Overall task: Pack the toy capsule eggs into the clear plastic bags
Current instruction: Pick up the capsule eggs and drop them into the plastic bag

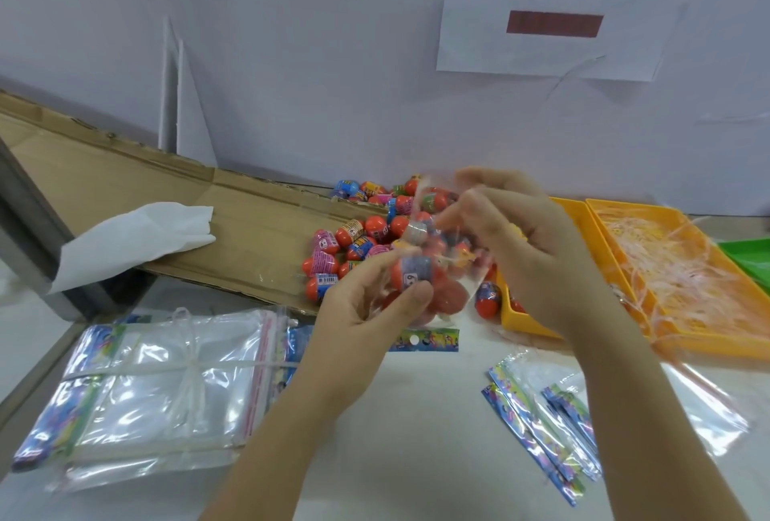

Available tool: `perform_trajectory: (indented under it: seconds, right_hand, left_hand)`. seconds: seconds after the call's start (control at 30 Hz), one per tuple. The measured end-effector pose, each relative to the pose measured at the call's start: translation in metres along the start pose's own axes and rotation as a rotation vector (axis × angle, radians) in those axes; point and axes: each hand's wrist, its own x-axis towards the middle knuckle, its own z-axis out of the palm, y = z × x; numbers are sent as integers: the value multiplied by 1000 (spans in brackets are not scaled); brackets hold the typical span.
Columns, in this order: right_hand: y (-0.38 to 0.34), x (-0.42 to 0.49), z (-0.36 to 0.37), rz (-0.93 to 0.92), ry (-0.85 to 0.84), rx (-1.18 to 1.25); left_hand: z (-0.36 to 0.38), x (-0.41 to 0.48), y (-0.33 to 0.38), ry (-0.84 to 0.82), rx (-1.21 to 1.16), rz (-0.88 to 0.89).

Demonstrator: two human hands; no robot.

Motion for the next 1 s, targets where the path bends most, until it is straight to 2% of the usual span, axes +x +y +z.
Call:
perform_trajectory:
  seconds: [0.1,0.17,0.27,0.3,0.33,0.4,0.43,0.47,0.53,0.67,0.8,0.87,0.93,1.0]
  right_hand:
    - [-1,-2,-3,-42,-2,103]
    - [4,0,-2,-126,94,184]
    - [19,6,10,-69,327,330]
    - [27,6,17,-6,310,283]
    - [36,4,25,45,196,139]
    - [54,-3,46,98,-186,-181]
    - [60,-8,57,110,-338,-231]
    - [62,-12,66,124,-414,-224]
    - [63,-17,80,103,-401,-217]
    - [65,-20,96,-47,-294,-475]
    - [70,-21,102,-22,-193,-605]
    - [69,-19,94,0,-131,-485]
    - [60,-12,78,108,-4,-130]
    - [48,-3,60,216,205,246]
  left_hand:
    - [-3,1,4,11,-100,-14]
    - [-5,0,6,65,-128,-15]
    - [-15,3,13,360,-127,51]
    - [-21,4,15,470,-118,84]
    - [-29,5,15,550,-106,120]
    - [-41,7,16,643,-90,137]
    - [-43,7,17,660,-79,125]
    - [-45,7,17,661,-62,119]
    - [-42,7,17,628,-41,103]
    - [-40,7,16,590,-5,91]
    - [-39,7,17,573,-9,76]
    - [-38,7,18,554,4,76]
    - [-37,6,17,523,13,76]
    - [-37,5,15,474,48,61]
